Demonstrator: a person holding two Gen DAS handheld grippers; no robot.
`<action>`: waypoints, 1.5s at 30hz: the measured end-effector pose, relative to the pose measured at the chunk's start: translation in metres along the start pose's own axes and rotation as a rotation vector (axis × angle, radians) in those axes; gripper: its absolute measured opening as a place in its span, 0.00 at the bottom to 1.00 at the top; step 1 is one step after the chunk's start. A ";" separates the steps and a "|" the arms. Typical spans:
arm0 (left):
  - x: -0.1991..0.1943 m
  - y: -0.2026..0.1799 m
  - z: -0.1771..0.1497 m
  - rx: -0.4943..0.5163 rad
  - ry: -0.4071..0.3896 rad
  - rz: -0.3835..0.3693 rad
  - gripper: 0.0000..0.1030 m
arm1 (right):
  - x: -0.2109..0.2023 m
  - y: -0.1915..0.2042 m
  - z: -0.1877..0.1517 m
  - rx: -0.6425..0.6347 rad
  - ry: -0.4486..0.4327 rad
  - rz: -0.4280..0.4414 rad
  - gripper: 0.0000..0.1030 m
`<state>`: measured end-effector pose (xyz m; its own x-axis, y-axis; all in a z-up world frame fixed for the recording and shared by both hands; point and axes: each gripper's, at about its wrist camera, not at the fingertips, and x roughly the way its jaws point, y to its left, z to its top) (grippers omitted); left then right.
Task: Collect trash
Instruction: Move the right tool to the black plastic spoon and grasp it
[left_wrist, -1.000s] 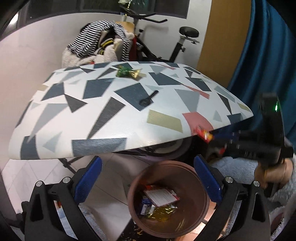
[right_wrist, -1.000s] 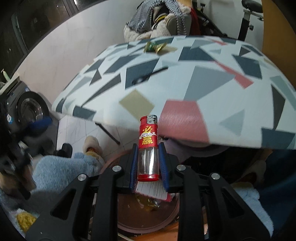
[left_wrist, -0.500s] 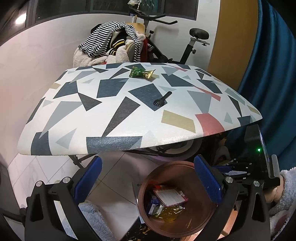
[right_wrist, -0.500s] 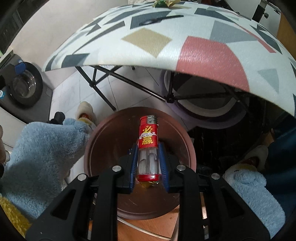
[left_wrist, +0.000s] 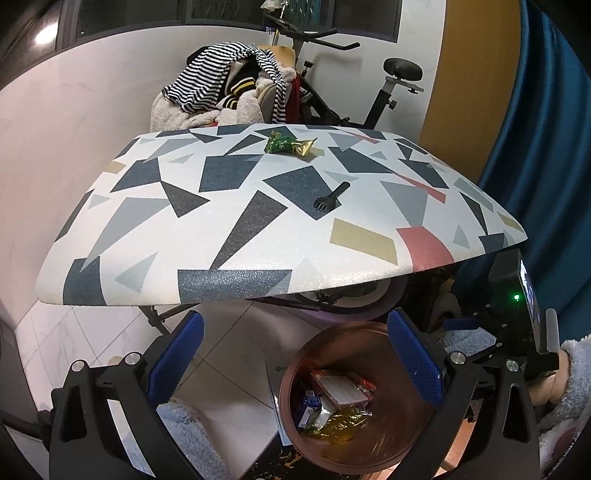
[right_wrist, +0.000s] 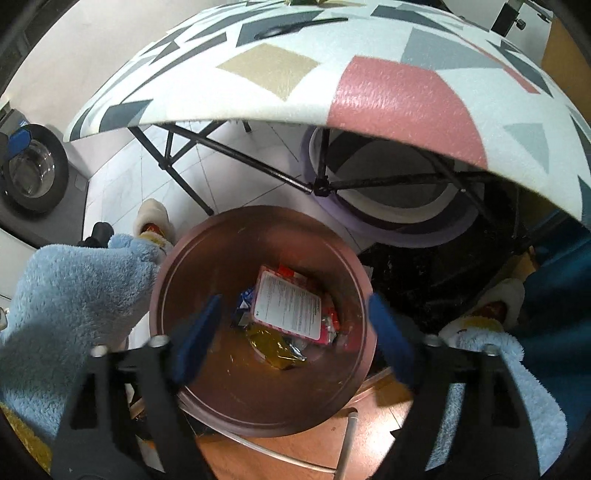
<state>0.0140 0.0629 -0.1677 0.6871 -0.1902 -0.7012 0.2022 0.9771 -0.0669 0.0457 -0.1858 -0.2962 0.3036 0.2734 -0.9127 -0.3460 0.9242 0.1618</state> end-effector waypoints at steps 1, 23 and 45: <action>0.000 0.000 0.000 -0.001 -0.002 0.001 0.94 | 0.000 -0.001 0.001 0.000 -0.001 -0.002 0.90; 0.017 0.019 0.039 0.039 -0.061 0.024 0.94 | -0.047 -0.018 0.073 0.026 -0.152 0.012 0.91; 0.056 0.084 0.073 -0.092 -0.068 0.025 0.94 | 0.026 0.008 0.255 0.107 -0.089 -0.079 0.27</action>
<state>0.1201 0.1279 -0.1607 0.7375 -0.1690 -0.6539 0.1216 0.9856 -0.1176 0.2777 -0.1031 -0.2229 0.4048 0.2173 -0.8882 -0.2226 0.9656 0.1347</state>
